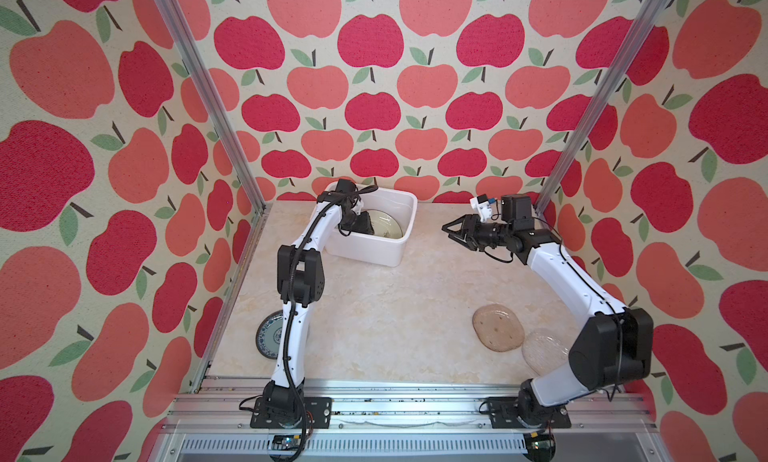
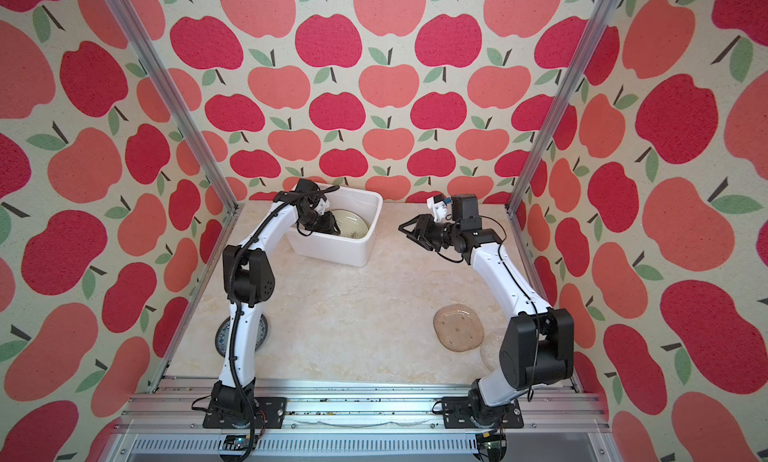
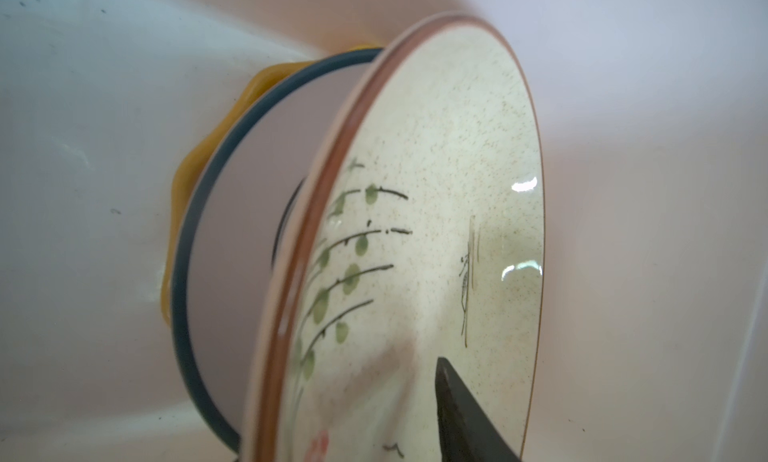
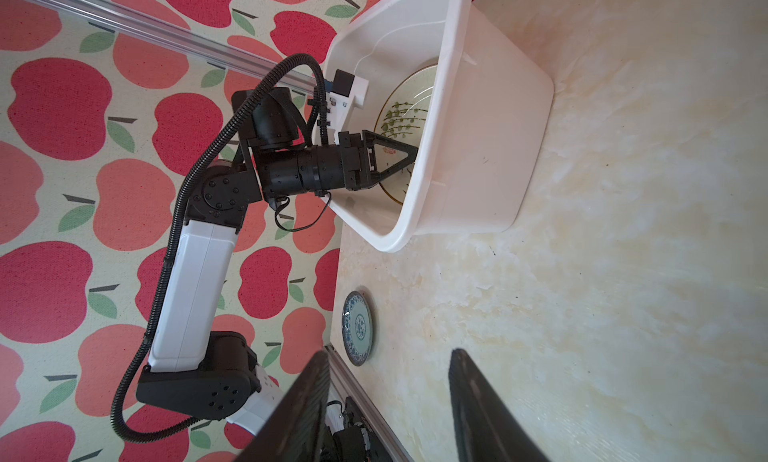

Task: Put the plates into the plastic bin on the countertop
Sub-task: 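Lower the cream plate into the bin with the left gripper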

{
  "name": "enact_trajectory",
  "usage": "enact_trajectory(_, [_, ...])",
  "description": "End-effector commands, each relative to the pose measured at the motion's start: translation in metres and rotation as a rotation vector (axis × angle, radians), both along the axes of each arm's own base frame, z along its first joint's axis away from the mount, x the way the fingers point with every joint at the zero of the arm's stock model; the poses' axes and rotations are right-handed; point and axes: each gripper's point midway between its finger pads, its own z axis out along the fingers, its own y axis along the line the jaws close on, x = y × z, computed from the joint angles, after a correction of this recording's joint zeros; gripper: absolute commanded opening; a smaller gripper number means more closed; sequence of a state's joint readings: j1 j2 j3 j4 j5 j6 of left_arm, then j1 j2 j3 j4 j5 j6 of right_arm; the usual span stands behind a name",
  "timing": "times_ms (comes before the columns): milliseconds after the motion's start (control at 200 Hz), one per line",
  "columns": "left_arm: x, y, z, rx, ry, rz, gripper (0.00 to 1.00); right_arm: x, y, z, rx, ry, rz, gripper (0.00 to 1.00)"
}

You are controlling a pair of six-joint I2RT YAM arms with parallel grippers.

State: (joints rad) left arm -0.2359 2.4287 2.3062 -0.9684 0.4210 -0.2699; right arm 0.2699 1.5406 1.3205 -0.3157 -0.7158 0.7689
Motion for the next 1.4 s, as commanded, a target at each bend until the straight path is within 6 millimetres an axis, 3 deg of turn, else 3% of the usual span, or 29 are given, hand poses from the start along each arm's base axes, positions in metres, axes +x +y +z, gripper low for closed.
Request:
enact_trajectory(0, [-0.002, 0.005, -0.011, 0.017, 0.012, -0.014, 0.51, -0.004, -0.002, 0.009, 0.011, -0.003, 0.007, 0.5])
enact_trajectory(315, [-0.008, 0.014, -0.021, 0.061, 0.035, -0.028, 0.63, -0.004, -0.003, 0.009, 0.013, -0.003, 0.006, 0.5])
enact_trajectory(485, [-0.013, 0.015, -0.025, 0.078, 0.044, -0.055, 0.76, -0.005, -0.003, 0.009, 0.014, -0.004, 0.009, 0.5])
enact_trajectory(745, [-0.015, 0.016, -0.025, 0.082, 0.053, -0.056, 0.8, -0.004, -0.003, 0.013, 0.016, -0.011, 0.012, 0.5])
enact_trajectory(1000, [-0.015, 0.03, -0.024, 0.163, 0.061, -0.023, 0.84, -0.006, -0.002, 0.014, 0.012, -0.011, 0.02, 0.5])
enact_trajectory(1146, [-0.006, 0.044, -0.004, 0.239, -0.006, 0.024, 0.86, -0.006, -0.004, 0.016, 0.01, -0.018, 0.02, 0.5])
enact_trajectory(1391, [0.017, 0.054, 0.063, 0.274, -0.198, 0.063, 0.88, -0.007, -0.005, 0.018, 0.008, -0.023, 0.015, 0.51])
